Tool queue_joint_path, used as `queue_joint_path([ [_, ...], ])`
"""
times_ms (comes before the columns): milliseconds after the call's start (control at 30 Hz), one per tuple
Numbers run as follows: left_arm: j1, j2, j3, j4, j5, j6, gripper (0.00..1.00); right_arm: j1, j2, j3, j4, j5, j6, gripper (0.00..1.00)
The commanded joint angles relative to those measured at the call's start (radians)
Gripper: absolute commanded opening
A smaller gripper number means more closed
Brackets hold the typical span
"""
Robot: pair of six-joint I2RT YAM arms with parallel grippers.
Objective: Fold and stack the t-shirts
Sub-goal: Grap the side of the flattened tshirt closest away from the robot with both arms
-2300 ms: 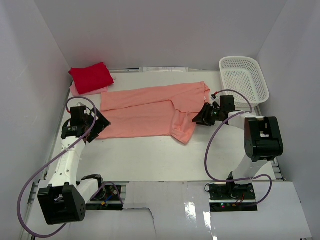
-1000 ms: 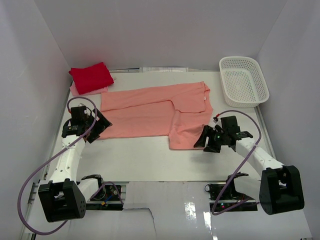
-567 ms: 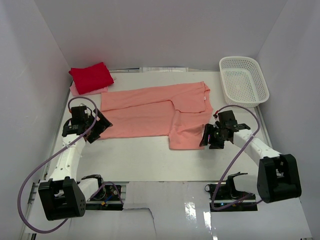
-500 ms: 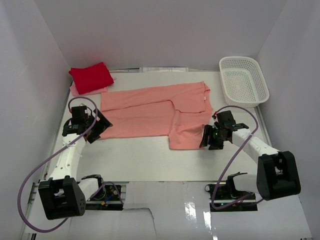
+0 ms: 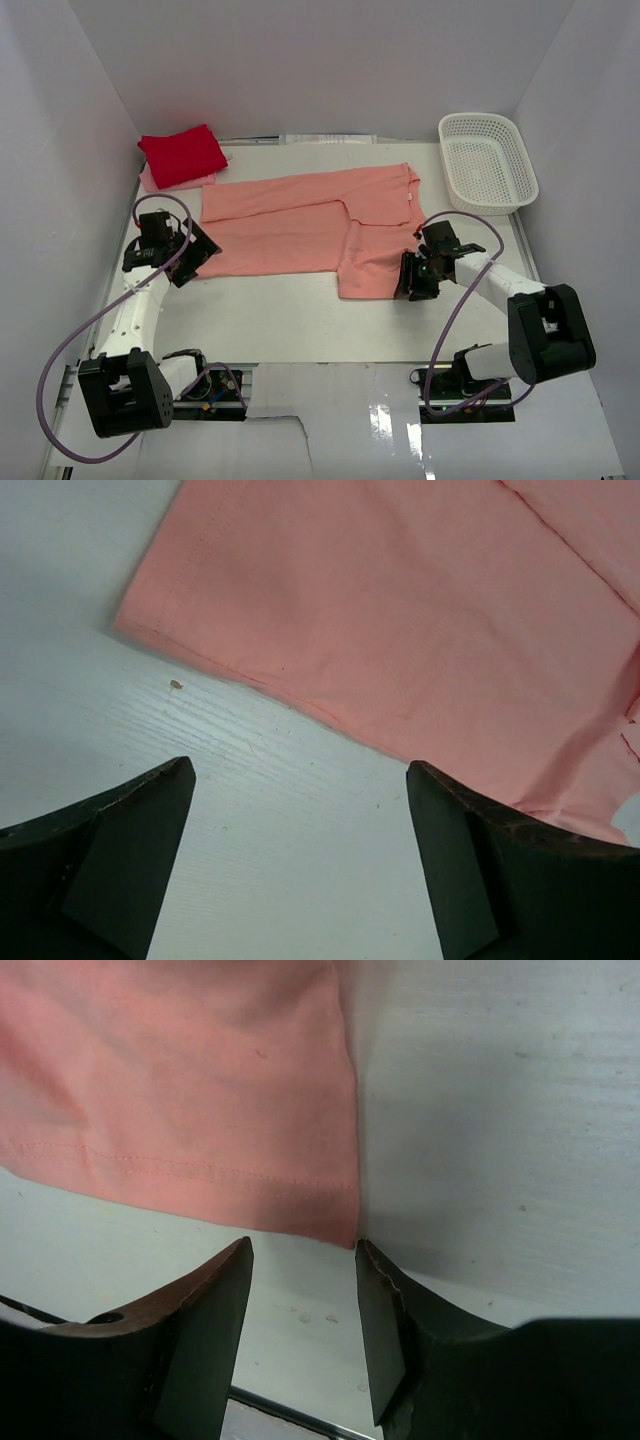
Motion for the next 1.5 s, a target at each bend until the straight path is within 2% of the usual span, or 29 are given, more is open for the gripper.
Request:
queue_joint_path([
  [0,0.012,0.006,0.013,0.006,-0.007,0.011,0.98,0.021,0.052,0.014,0.037,0.03,-0.003,0.52],
  [167,0.046,0.044,0.01,0.006,-0.001,0.006,0.98,0.037,0.096,0.037,0.051,0.068,-0.003,0.48],
  [267,0.076,0.044,0.005,0.008,0.005,0.003,0.98,0.044,0.122,0.045,0.057,0.099,-0.006,0.36],
  [333,0.093,0.042,0.002,0.005,0.004,0.003,0.98,0.045,0.136,0.045,0.059,0.111,-0.009,0.34],
  [367,0.098,0.041,0.002,0.003,0.002,0.002,0.98,0.044,0.139,0.042,0.06,0.115,-0.011,0.21],
  [400,0.103,0.042,0.002,0.002,-0.009,-0.003,0.98,0.044,0.142,0.04,0.062,0.116,-0.011,0.17],
  [467,0.109,0.045,0.002,-0.003,-0.018,-0.008,0.98,0.045,0.141,0.034,0.066,0.115,-0.011,0.16],
  [533,0.115,0.053,0.001,-0.006,-0.033,-0.018,0.98,0.044,0.132,0.029,0.069,0.108,-0.009,0.08],
  [800,0.121,0.085,-0.011,-0.011,-0.073,-0.049,0.98,0.056,0.052,0.035,0.028,0.078,-0.009,0.08],
  [967,0.13,0.183,-0.034,-0.006,-0.122,-0.118,0.98,0.062,0.014,0.069,-0.001,0.049,-0.011,0.08],
  [1100,0.152,0.283,-0.074,0.037,-0.105,-0.169,0.89,0.067,-0.02,0.092,-0.021,0.042,-0.013,0.08],
  [1200,0.17,0.317,-0.106,0.078,-0.081,-0.202,0.75,0.067,-0.026,0.108,-0.03,0.035,-0.023,0.08],
  [1367,0.184,0.283,-0.102,0.103,-0.125,-0.241,0.74,0.067,-0.02,0.108,-0.018,0.012,-0.032,0.08],
  [1467,0.187,0.265,-0.09,0.12,-0.127,-0.259,0.66,0.067,-0.019,0.098,-0.001,0.0,-0.032,0.08],
])
